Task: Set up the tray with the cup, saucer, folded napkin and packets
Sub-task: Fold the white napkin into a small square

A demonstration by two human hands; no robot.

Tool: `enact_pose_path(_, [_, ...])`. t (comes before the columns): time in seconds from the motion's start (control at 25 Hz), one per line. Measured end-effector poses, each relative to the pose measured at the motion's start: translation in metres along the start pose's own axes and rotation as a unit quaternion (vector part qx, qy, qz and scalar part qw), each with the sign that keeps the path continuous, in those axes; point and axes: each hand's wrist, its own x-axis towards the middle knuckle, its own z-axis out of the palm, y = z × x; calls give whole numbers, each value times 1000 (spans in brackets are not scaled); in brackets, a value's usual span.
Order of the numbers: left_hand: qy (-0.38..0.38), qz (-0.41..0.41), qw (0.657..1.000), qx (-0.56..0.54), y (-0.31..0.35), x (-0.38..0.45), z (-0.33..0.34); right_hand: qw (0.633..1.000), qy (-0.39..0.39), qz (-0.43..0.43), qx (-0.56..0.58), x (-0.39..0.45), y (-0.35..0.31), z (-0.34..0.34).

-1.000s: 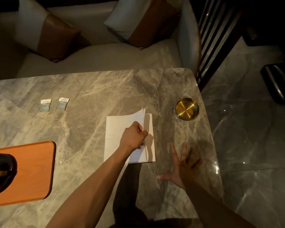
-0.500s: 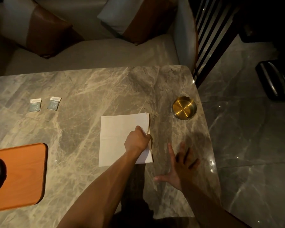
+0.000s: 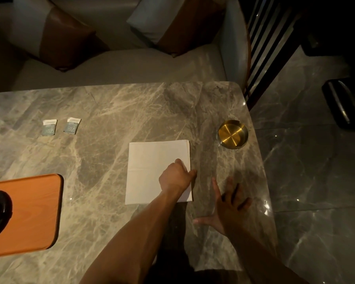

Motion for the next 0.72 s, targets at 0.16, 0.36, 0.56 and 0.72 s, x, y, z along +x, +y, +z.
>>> enact_pose_path(0.16, [32,73,996,-44,-25,-14,-9,1000,-5,3,-11,-1,-2,0])
enact_pose_path(0.36, [151,181,972,21,-106,-29,-30,1000,29,-8,6,-3,2,5])
enact_pose_path(0.56, [229,228,943,79,-147,-23,-31,958,267,-103,7,-2,-43,1])
enact_pose_path(0.72, [191,273,939,90,-129,-9,-23,927,269,-257,-39,29,-125,1])
